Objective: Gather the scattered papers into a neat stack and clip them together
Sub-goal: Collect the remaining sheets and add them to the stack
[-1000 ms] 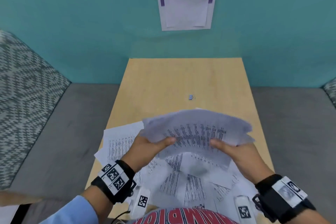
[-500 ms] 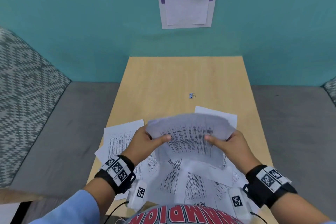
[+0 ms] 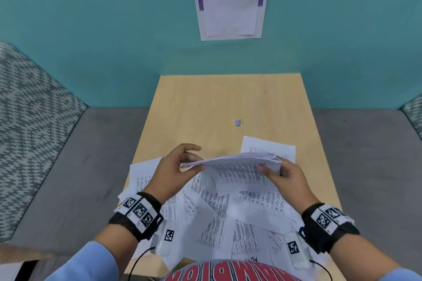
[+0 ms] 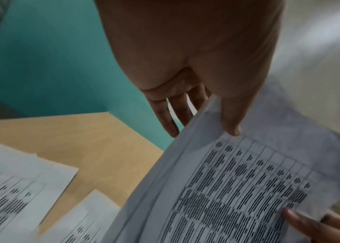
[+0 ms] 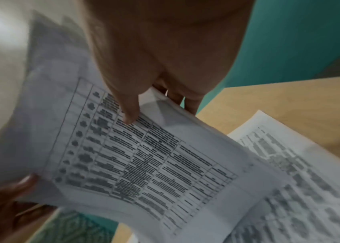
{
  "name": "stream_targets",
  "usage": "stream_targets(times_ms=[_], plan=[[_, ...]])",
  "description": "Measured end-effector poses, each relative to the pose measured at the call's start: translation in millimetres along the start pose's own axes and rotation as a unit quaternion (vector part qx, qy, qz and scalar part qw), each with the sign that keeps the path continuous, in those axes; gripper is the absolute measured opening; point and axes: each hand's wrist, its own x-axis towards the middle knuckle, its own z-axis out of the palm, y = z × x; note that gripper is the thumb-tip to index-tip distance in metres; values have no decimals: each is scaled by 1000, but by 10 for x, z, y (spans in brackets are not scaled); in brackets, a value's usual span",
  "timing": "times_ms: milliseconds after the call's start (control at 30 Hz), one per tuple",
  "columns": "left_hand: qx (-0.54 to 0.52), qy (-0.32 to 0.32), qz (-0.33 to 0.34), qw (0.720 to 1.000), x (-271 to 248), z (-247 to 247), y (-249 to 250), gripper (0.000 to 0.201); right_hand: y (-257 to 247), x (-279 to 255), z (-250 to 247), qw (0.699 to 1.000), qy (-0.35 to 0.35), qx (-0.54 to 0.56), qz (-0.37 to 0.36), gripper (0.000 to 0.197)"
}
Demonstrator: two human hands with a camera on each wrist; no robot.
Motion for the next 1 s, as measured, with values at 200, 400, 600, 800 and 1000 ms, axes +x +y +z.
stream_targets(times_ms=[200,400,600,800,1000], plan=[[277,6,125,953,24,-237,432,13,-214,-31,53,997,-13,-42,-56,8],[390,-114,126,905,-28,-71,533,18,-482,-144,128,976,-83,-137,-144,18],[172,-86,12,981,-20,-241,160,27,-119,-39,-423,987,72,-141,10,39],[-43,-44,-94,994,-134,-373,72,20,-39,-77,-565,985,-98,89,108,34],[-144,-13,-46,988,-212,-301,96,33,-228,-167,-584,994,-66,68,-55,22]])
